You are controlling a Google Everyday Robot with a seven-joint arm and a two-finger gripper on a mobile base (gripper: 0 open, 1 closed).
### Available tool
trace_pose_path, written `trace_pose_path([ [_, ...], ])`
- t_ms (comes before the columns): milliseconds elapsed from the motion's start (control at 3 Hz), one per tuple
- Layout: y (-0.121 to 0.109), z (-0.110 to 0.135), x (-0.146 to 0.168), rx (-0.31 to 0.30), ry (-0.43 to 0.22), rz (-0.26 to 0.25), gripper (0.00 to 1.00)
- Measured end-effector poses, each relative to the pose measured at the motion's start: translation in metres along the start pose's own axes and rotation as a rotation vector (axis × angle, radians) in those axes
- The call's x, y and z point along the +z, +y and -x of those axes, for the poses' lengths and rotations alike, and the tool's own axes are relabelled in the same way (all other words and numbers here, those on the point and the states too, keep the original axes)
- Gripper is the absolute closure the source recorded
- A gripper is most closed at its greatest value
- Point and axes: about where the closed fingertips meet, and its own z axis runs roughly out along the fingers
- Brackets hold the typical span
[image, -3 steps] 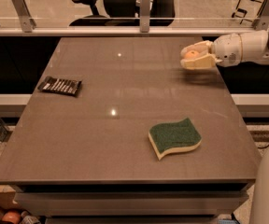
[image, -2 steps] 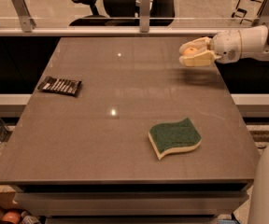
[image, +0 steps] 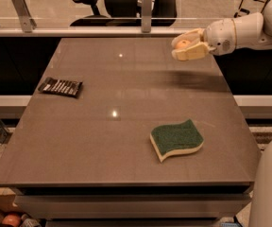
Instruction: Move orange near rxbar chocolate
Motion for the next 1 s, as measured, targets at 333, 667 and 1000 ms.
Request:
trace_pose_path([
  [333, 0.006, 0.019, 0.010, -0.022, 0.054, -0.014, 1.00],
  [667, 0.013, 0.034, 0.020, -0.046, 0.104, -0.017, 1.00],
  [1000, 0.018, 0.045, 0.033, -0.070, 0.120, 0.006, 1.00],
])
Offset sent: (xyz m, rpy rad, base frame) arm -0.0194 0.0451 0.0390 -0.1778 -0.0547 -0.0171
